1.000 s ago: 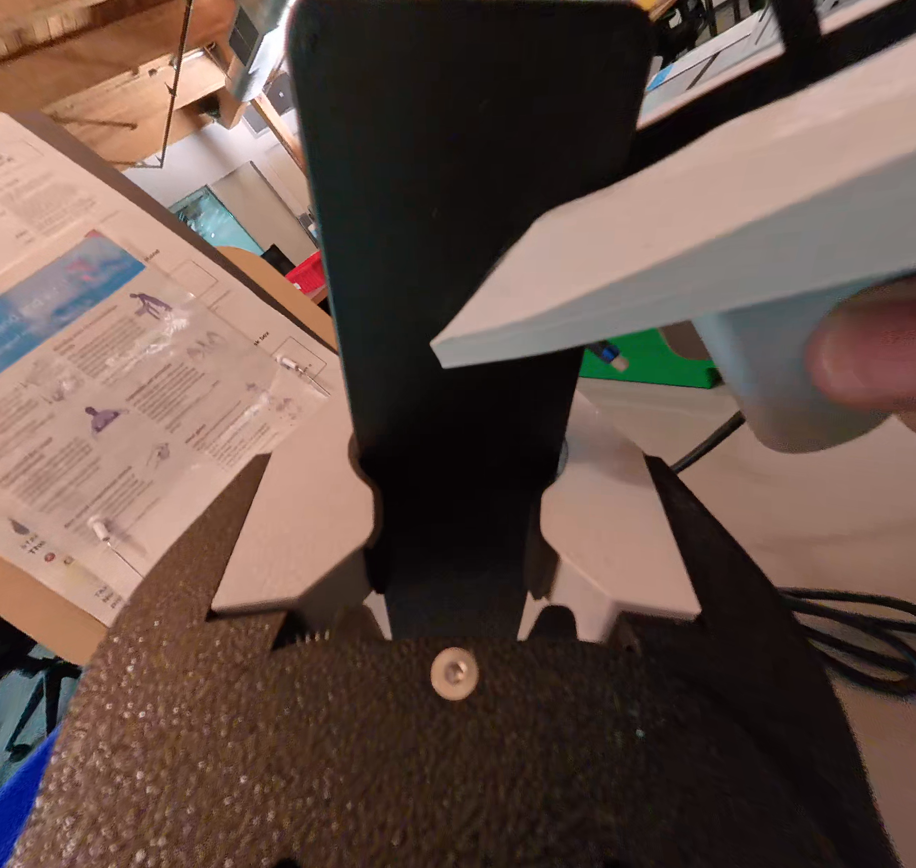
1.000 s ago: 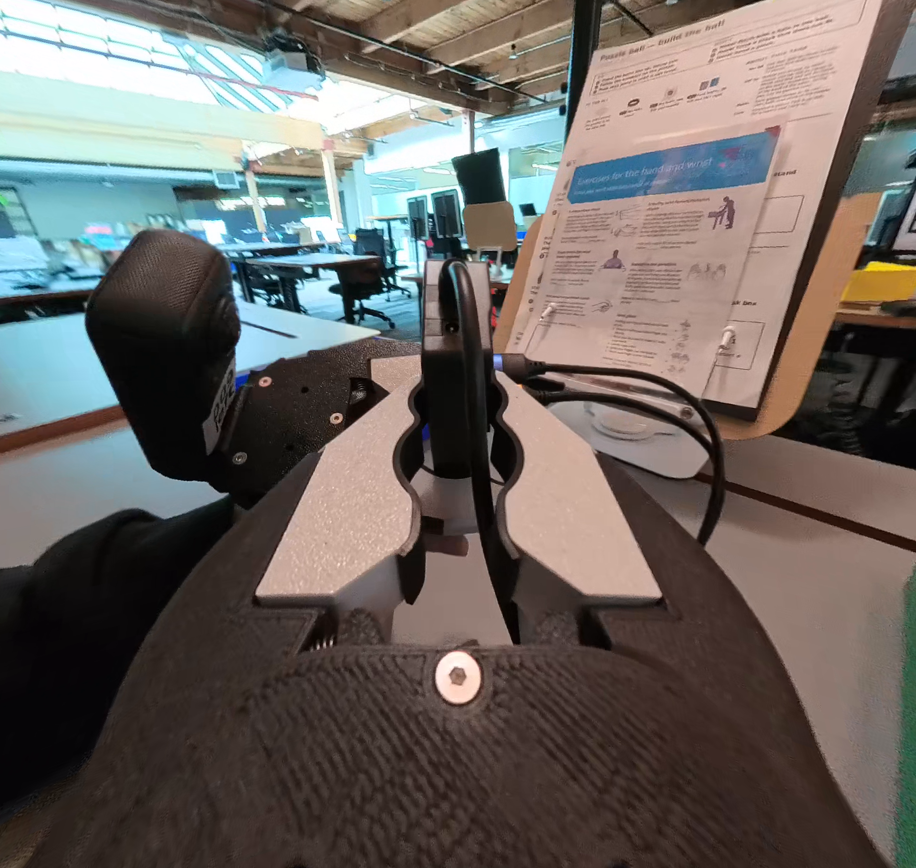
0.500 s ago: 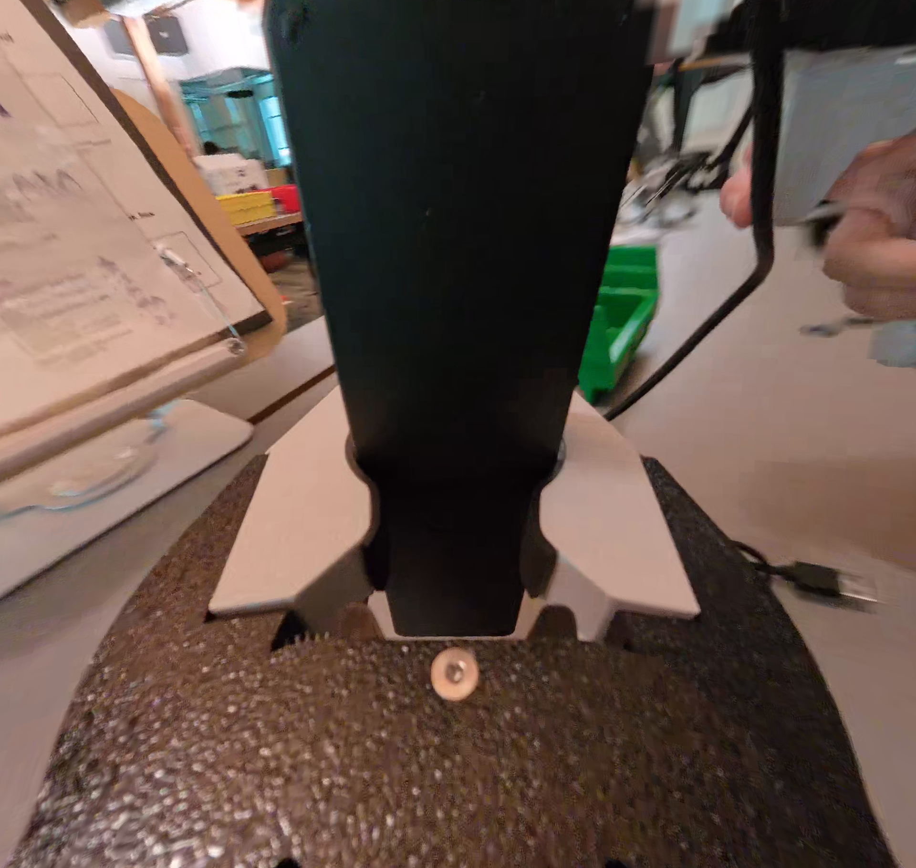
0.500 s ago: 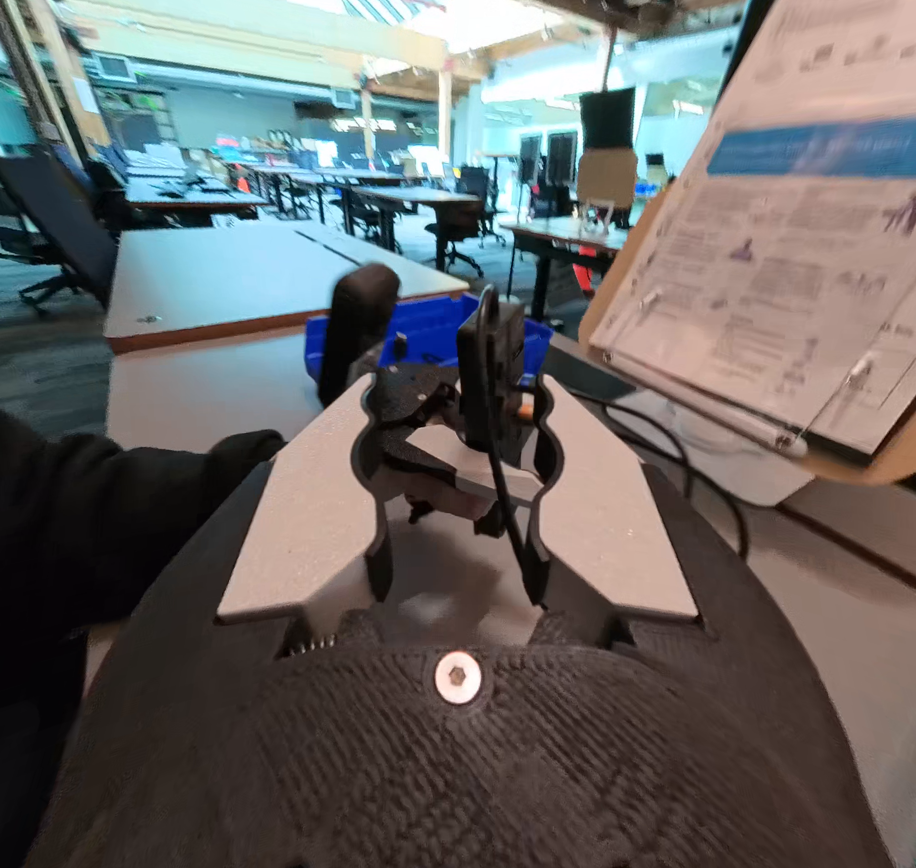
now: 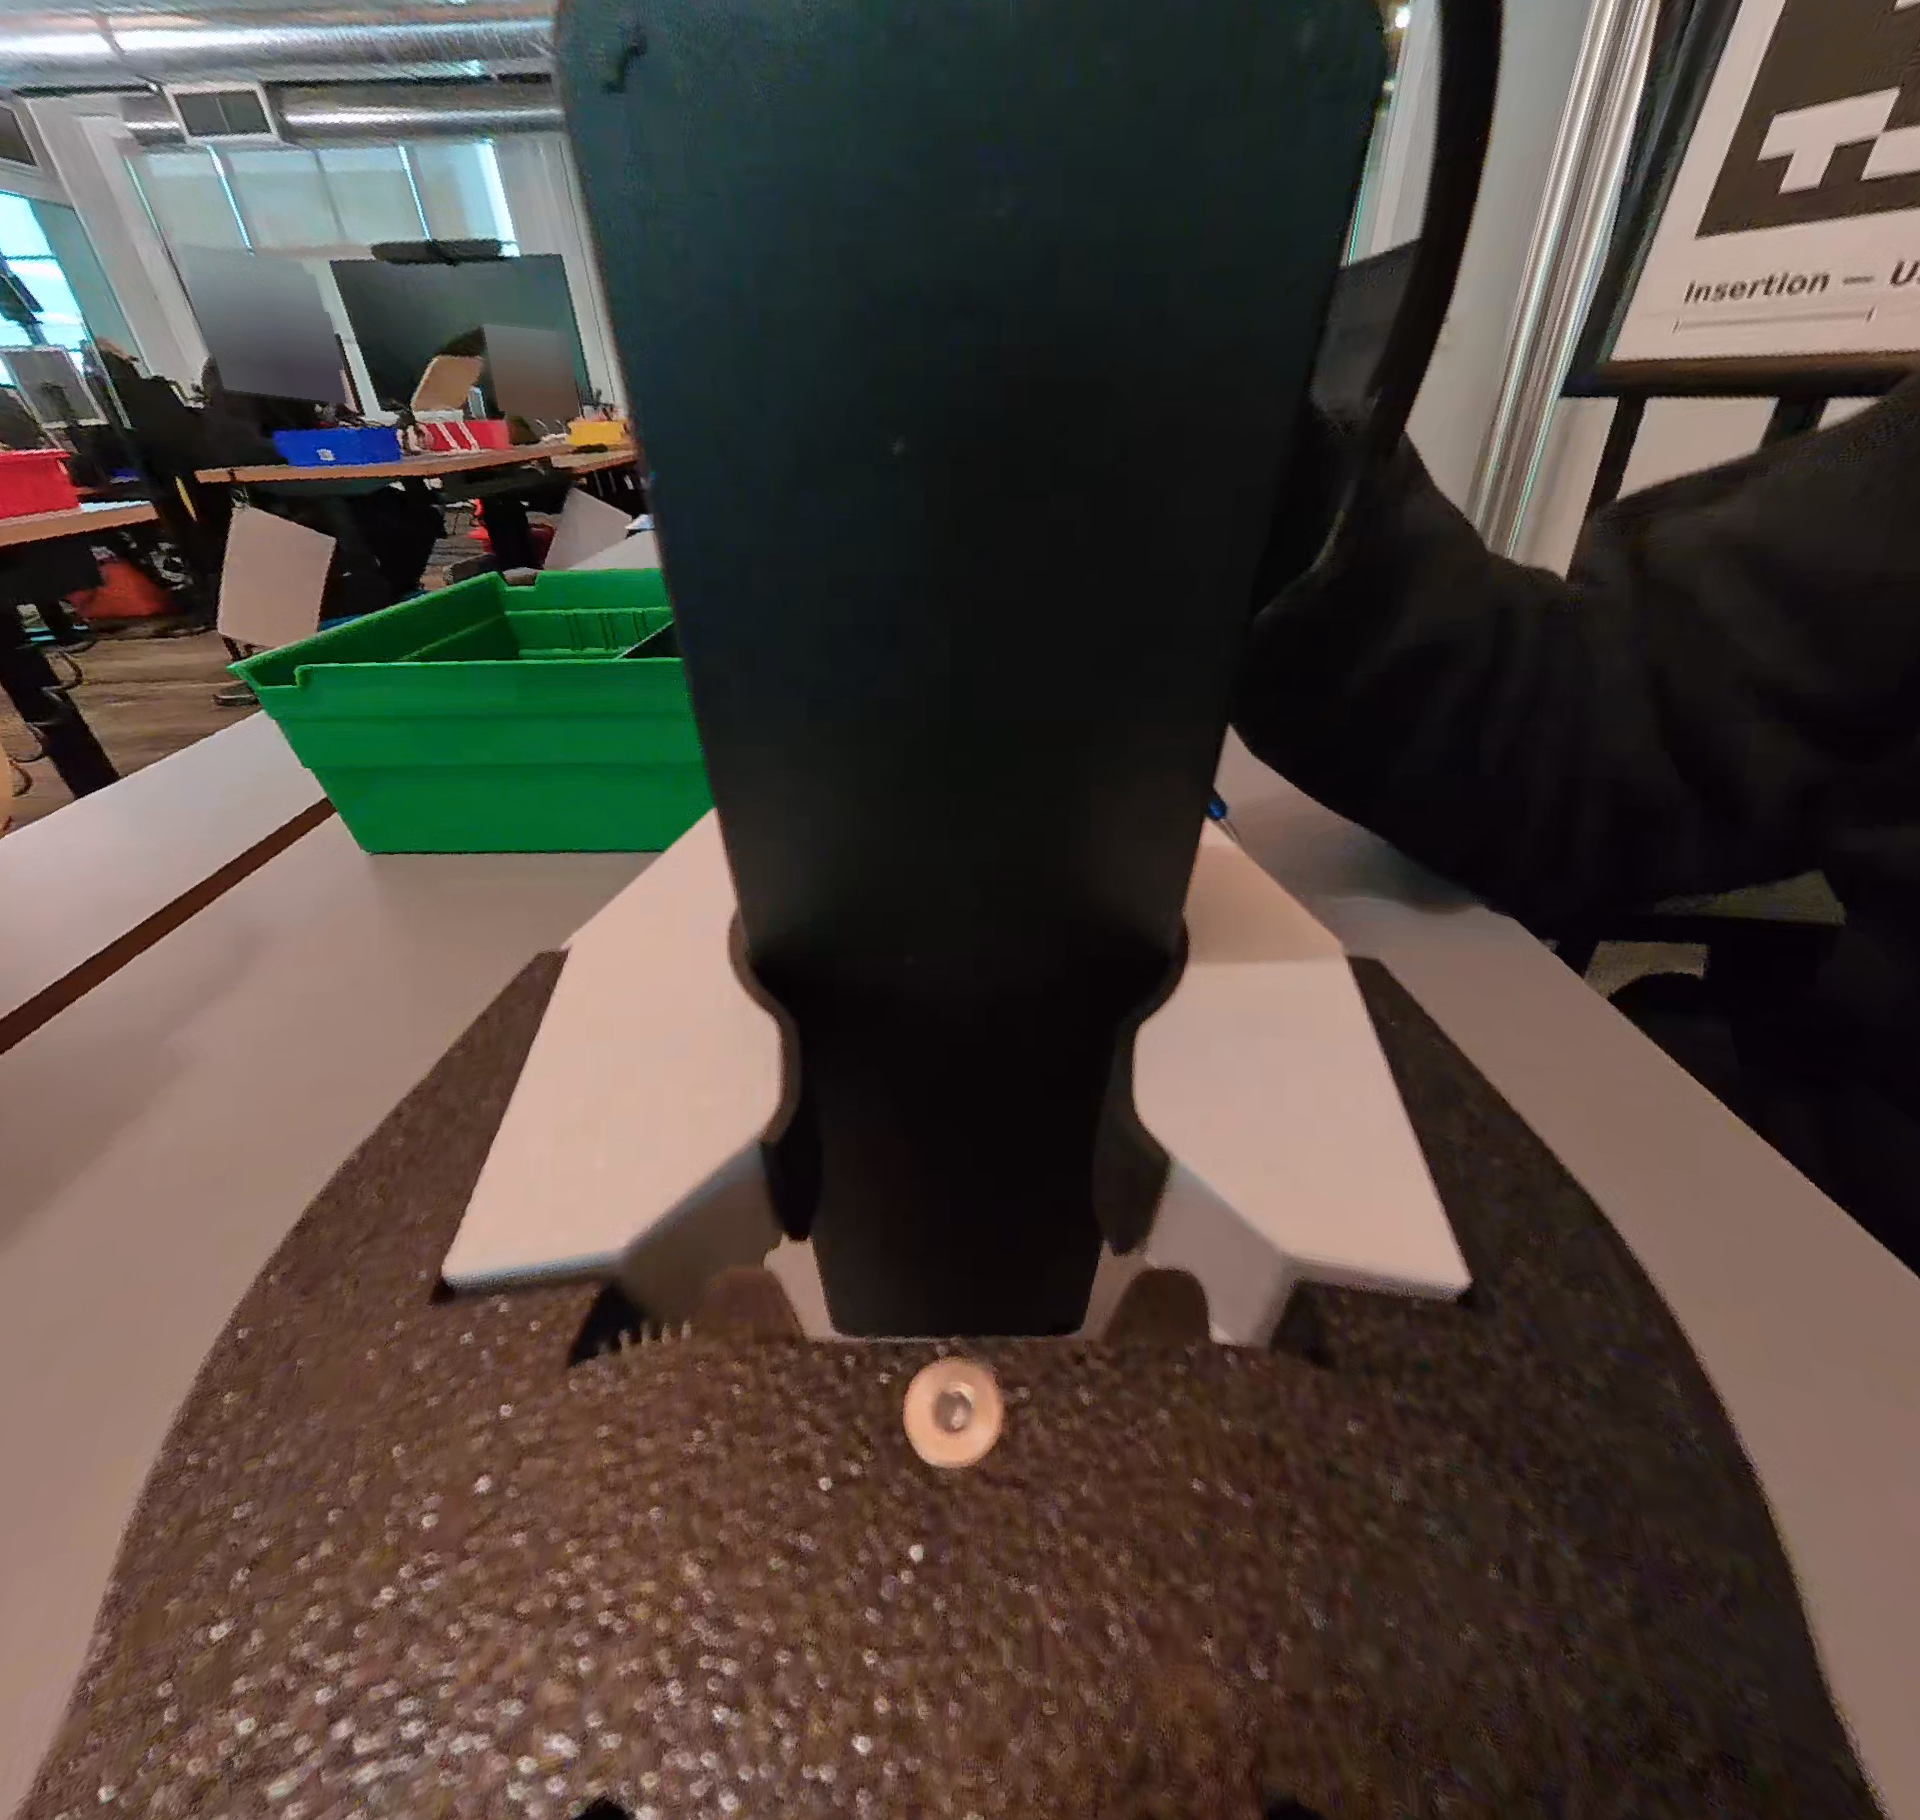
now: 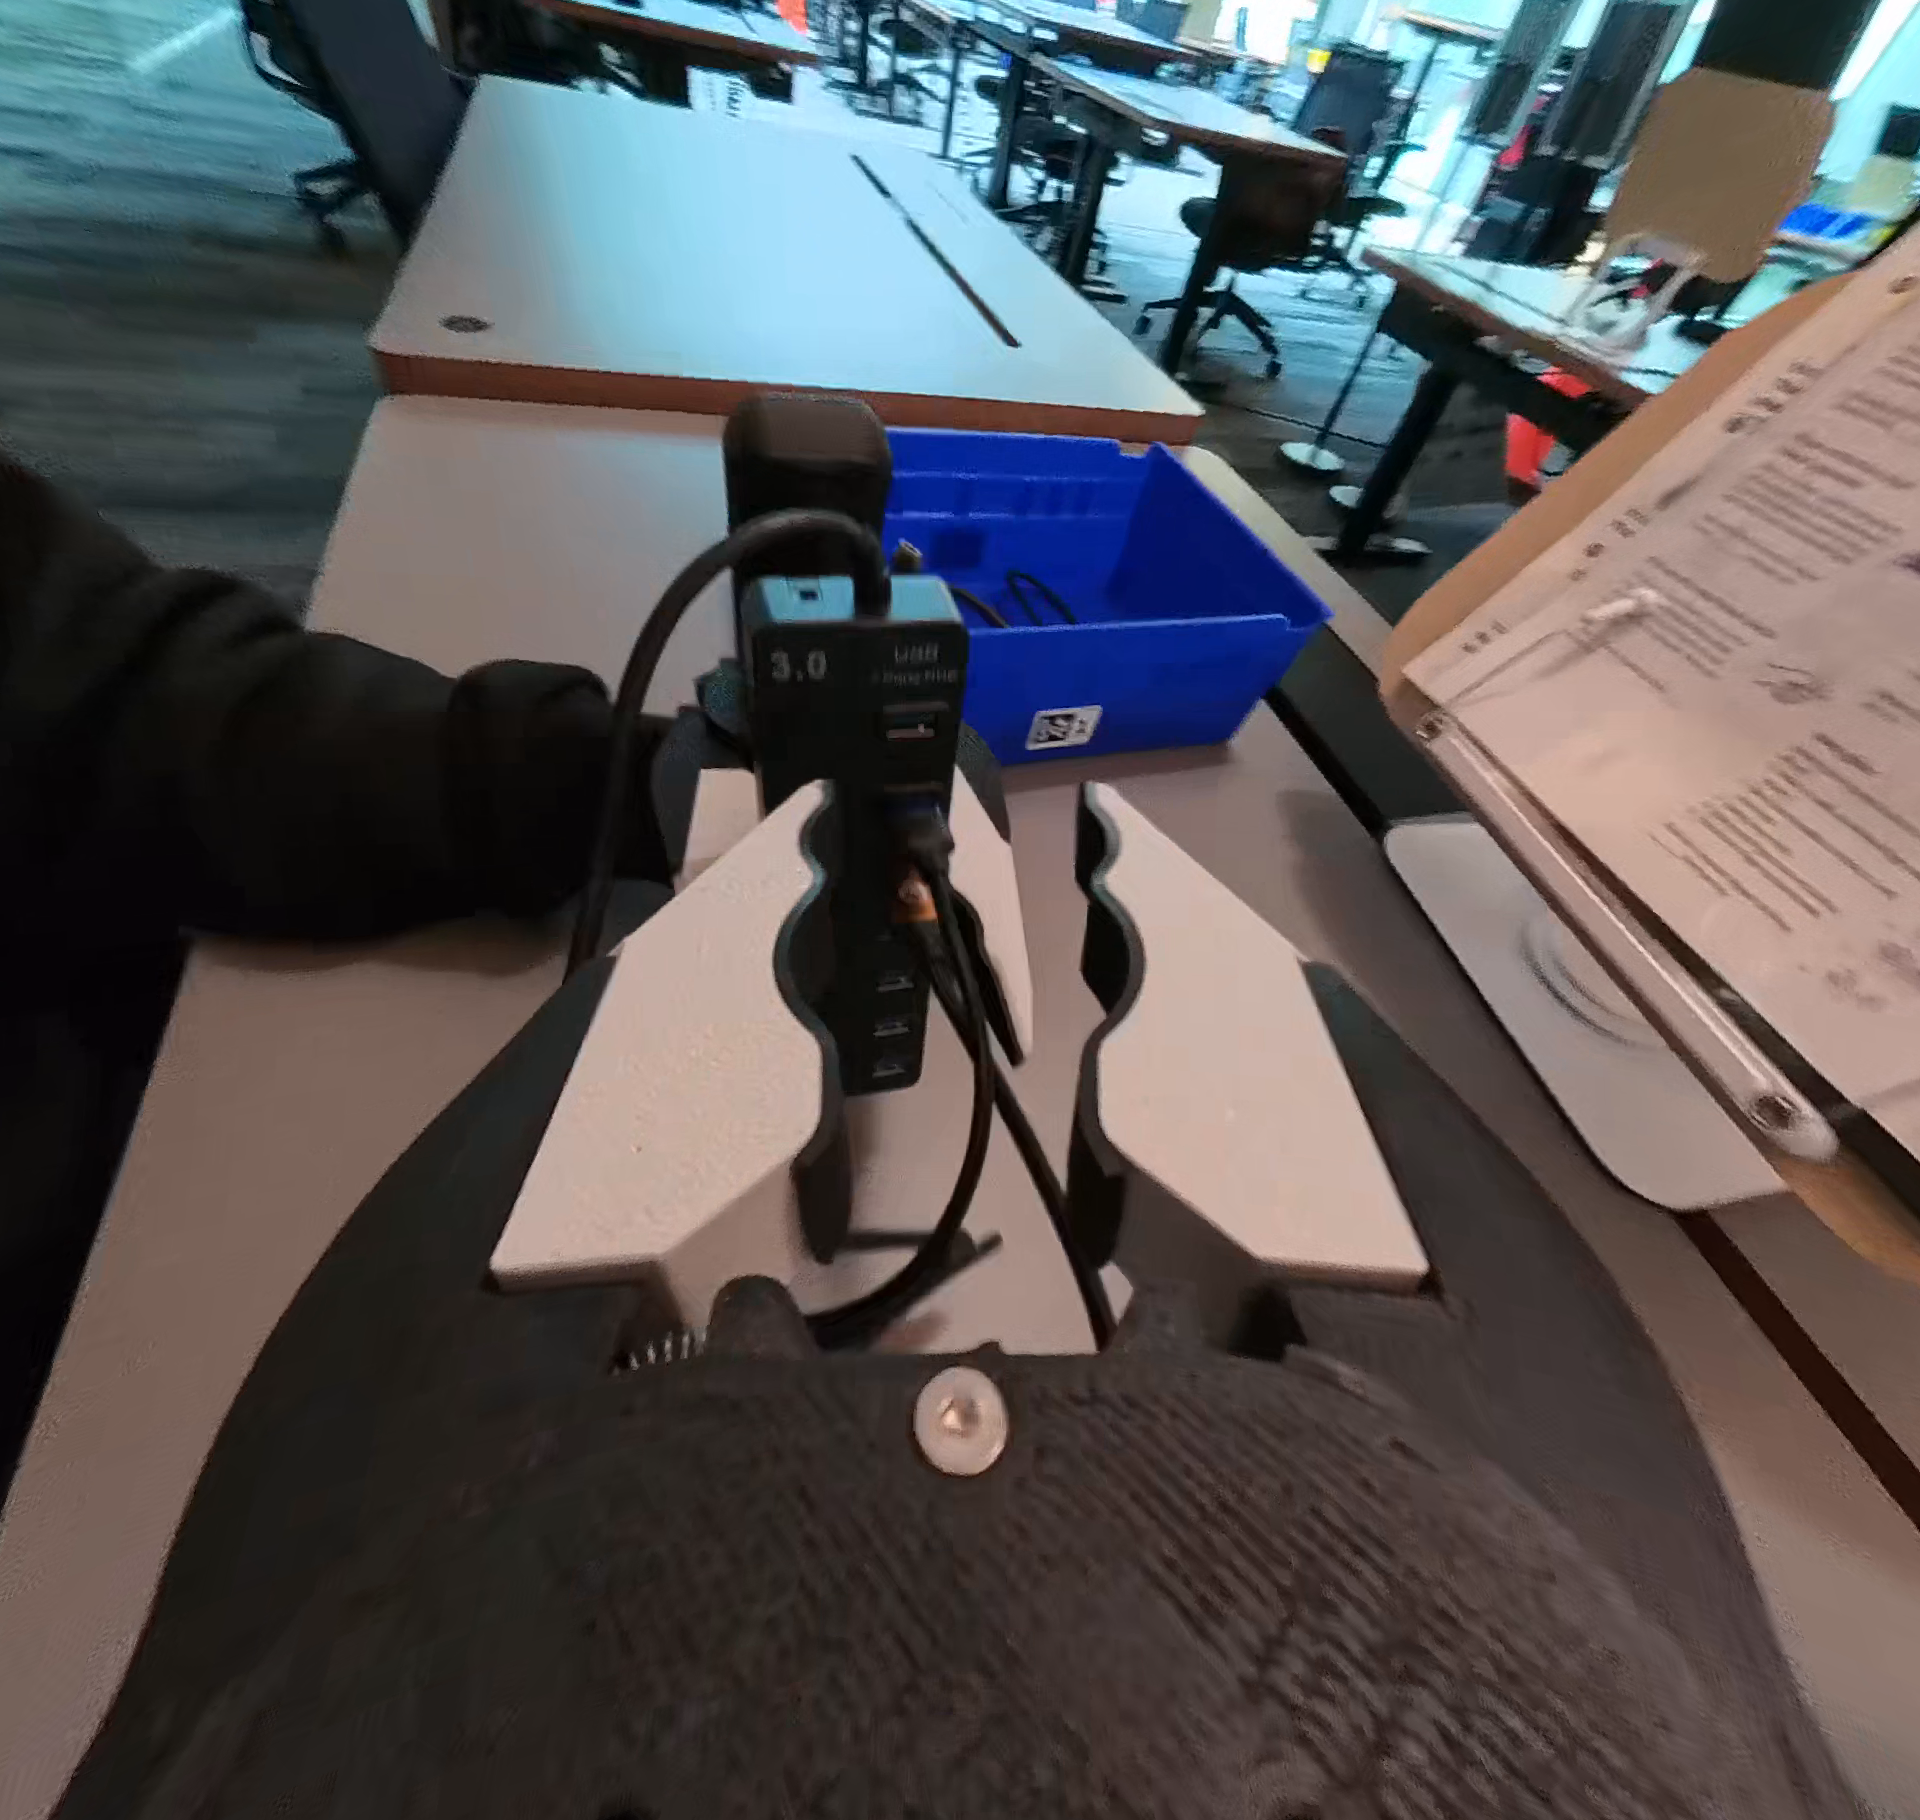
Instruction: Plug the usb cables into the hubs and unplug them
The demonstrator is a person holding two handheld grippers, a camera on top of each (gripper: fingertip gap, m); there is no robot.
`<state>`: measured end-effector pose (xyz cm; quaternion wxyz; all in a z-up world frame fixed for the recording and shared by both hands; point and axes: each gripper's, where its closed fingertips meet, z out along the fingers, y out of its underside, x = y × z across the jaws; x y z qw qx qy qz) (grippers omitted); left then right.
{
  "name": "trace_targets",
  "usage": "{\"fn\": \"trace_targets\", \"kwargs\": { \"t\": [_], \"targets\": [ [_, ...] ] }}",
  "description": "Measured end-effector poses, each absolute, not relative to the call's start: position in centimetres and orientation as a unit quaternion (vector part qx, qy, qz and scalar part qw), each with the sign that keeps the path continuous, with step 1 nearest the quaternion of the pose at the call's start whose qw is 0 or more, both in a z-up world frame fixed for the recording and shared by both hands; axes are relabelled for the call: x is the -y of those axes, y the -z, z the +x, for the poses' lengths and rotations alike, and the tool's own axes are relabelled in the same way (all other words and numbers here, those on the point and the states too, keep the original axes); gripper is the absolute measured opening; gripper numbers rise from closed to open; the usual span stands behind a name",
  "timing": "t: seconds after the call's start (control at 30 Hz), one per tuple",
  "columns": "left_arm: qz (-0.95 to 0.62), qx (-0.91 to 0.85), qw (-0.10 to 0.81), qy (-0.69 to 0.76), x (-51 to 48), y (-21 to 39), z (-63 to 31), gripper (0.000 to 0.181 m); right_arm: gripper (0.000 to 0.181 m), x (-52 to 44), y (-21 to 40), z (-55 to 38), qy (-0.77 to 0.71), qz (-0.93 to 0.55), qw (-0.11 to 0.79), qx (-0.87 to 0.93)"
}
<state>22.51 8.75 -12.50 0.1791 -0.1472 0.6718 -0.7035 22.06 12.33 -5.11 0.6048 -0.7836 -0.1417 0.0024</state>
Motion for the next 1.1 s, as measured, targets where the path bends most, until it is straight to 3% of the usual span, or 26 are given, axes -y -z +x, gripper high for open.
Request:
{"fn": "trace_targets", "kwargs": {
  "t": [0.13, 0.4, 1.1],
  "targets": [
    [-0.148, -0.661, 0.174, 0.715, -9.0, 12.0, 22.6, 0.062, 0.035, -13.1, 7.0, 21.2, -0.085, -0.812, 0.545, 0.189],
    [-0.155, -0.663, 0.187, 0.708, -9.3, 12.4, 22.9, 0.062, 0.014, -14.9, 9.1, 21.2, -0.103, -0.823, 0.528, 0.181],
    [-0.159, -0.699, 0.230, 0.659, -9.4, 12.1, 22.6, 0.061, 0.013, -14.2, 10.1, 20.8, -0.104, -0.842, 0.488, 0.206]
  ]
}}
